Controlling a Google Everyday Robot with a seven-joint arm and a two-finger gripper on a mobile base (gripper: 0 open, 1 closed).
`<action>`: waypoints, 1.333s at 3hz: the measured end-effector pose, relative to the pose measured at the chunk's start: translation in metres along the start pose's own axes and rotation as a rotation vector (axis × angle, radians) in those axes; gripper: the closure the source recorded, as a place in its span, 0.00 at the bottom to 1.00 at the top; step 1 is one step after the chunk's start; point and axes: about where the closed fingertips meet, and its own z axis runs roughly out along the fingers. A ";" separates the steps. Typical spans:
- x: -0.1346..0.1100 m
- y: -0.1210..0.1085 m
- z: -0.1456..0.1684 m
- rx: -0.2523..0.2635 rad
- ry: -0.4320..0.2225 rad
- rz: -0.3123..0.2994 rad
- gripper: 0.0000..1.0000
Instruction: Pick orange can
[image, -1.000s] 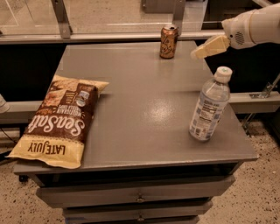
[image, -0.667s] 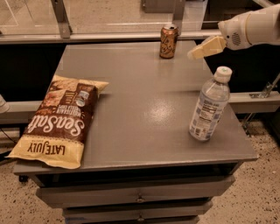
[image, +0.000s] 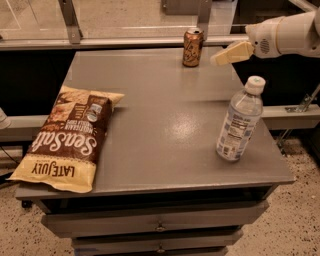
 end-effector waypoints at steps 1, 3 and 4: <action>-0.006 -0.010 0.028 0.005 -0.118 0.058 0.00; -0.009 -0.033 0.079 0.014 -0.267 0.092 0.00; -0.008 -0.041 0.100 0.018 -0.304 0.094 0.00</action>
Offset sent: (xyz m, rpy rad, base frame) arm 0.0863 0.0211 -0.0159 0.3273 -0.1519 -0.0272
